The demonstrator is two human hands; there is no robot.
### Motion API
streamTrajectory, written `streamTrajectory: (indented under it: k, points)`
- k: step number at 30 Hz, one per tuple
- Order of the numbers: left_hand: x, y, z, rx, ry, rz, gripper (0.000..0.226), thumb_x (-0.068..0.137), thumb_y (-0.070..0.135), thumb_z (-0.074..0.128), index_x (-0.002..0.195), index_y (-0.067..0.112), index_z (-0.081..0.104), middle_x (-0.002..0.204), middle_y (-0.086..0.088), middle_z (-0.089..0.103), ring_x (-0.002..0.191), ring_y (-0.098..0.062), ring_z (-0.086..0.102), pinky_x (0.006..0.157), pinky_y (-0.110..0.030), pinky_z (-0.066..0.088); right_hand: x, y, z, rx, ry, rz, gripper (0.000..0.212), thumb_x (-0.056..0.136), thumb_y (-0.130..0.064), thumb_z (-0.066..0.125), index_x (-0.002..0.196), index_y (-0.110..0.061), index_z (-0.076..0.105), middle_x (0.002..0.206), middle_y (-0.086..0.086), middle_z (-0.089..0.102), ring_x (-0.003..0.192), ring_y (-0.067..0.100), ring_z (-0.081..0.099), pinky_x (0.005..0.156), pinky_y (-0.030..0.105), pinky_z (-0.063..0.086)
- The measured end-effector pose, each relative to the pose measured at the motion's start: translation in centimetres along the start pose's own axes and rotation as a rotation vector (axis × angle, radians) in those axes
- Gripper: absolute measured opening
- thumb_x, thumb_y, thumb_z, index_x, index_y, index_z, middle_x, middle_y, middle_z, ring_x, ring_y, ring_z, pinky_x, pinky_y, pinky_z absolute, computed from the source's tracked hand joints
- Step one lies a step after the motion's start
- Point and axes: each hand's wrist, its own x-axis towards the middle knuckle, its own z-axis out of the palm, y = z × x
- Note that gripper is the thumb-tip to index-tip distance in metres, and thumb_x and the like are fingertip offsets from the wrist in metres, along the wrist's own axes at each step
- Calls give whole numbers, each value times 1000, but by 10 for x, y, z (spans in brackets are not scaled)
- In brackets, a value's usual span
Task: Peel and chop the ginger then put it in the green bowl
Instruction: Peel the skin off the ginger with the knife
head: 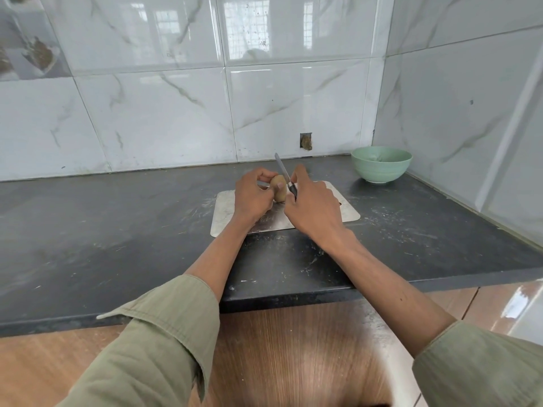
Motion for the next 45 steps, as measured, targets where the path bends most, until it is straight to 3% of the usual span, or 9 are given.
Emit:
streamTrajectory:
  k: [3, 8, 14, 21, 26, 32, 39, 42, 45]
  points:
    - [0, 0, 0, -17, -14, -13, 15, 78, 22, 78, 92, 28, 75, 90, 7, 75, 77, -20, 74, 64, -51, 63, 0, 2, 0, 9, -3, -3, 15, 97, -25, 49, 109, -19, 42, 79, 6, 59, 77, 37, 58, 64, 40, 40]
    - [-2, 4, -1, 14, 0, 20, 14, 80, 20, 79, 90, 28, 75, 89, 9, 75, 75, -17, 73, 58, -38, 57, 11, 1, 3, 63, -42, 45, 13, 96, -29, 51, 106, -22, 44, 93, 11, 65, 84, 38, 58, 66, 38, 37]
    - [0, 1, 0, 32, -2, -3, 20, 74, 17, 73, 88, 31, 74, 88, 12, 74, 78, -14, 74, 66, -51, 63, -1, 2, -6, 79, -63, 45, 15, 99, -32, 49, 104, -18, 48, 83, 5, 61, 80, 34, 56, 62, 37, 34]
    - [3, -1, 1, 10, -14, -9, 16, 75, 22, 77, 87, 33, 74, 89, 12, 75, 76, -18, 74, 64, -54, 62, 10, -3, -3, 51, -96, 80, 13, 94, -31, 49, 102, -20, 47, 94, 11, 65, 85, 36, 59, 66, 37, 38]
    - [1, 1, 0, 21, -12, -11, 19, 74, 21, 71, 91, 30, 74, 90, 12, 74, 80, -14, 72, 72, -48, 63, -9, -3, -9, 25, -96, 55, 15, 101, -31, 45, 106, -16, 46, 81, 2, 53, 84, 36, 54, 69, 38, 37]
    - [-1, 2, 0, 4, -5, -4, 16, 79, 22, 83, 89, 30, 74, 88, 11, 75, 80, -12, 72, 71, -44, 62, 19, -7, 0, 3, -157, 107, 18, 93, -34, 55, 99, -20, 44, 97, 11, 64, 87, 36, 59, 66, 36, 37]
    - [-2, 6, -1, 17, -5, -24, 19, 79, 13, 76, 89, 29, 74, 88, 11, 75, 79, -10, 71, 67, -38, 61, -6, -4, -3, -76, -121, 36, 16, 95, -24, 51, 109, -18, 45, 88, 10, 55, 85, 35, 52, 68, 37, 36]
    - [-4, 9, -3, 32, -13, 3, 19, 81, 10, 77, 90, 27, 74, 89, 10, 75, 78, -9, 72, 63, -31, 59, 7, -4, -4, -42, -173, 69, 12, 95, -26, 50, 102, -18, 44, 89, 8, 57, 85, 35, 54, 69, 37, 37]
    - [-5, 11, -2, 42, -22, 11, 22, 81, 10, 78, 87, 30, 72, 89, 11, 74, 77, -12, 72, 64, -35, 61, 17, -6, 1, -20, -186, 104, 17, 89, -29, 57, 97, -22, 43, 94, 9, 63, 87, 36, 58, 66, 37, 36]
